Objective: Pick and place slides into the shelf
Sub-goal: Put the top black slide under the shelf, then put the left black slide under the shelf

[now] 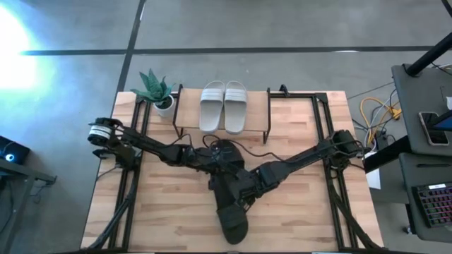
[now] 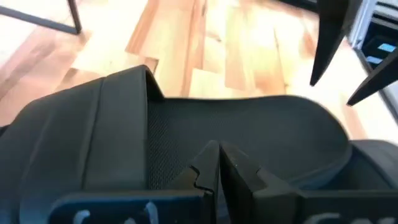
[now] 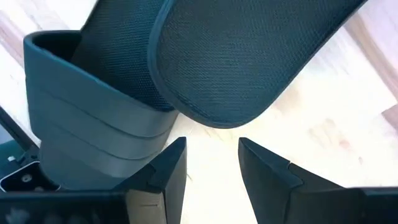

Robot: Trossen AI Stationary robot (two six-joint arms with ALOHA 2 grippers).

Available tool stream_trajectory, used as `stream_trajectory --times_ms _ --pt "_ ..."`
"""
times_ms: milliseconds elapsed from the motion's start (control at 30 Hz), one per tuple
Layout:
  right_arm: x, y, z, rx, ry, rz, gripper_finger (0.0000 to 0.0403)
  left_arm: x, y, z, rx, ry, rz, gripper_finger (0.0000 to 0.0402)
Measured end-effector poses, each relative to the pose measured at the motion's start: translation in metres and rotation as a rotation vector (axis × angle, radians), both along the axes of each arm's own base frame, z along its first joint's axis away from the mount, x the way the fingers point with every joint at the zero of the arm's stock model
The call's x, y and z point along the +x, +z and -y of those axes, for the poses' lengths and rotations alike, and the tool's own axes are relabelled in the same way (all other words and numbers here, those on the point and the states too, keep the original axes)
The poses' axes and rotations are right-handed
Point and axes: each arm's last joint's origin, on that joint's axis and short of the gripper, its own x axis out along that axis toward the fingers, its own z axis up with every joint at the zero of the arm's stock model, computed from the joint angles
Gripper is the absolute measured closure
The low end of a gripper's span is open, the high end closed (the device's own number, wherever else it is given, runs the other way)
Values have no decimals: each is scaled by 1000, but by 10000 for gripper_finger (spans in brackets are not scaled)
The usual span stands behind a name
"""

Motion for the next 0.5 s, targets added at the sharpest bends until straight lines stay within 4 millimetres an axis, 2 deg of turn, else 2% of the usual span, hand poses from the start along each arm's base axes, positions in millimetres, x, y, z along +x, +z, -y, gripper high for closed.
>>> stream_trajectory --times_ms 133,267,500 --pt "-3 -1 -6 7 -17 -8 266 0 0 3 -38 -39 -6 402" --pt "-7 -1 -15 23 -30 -19 266 -7 7 16 -58 -106 7 402" --pt "-15 -4 -31 53 -65 -49 266 -28 15 36 -45 -180 -98 402"
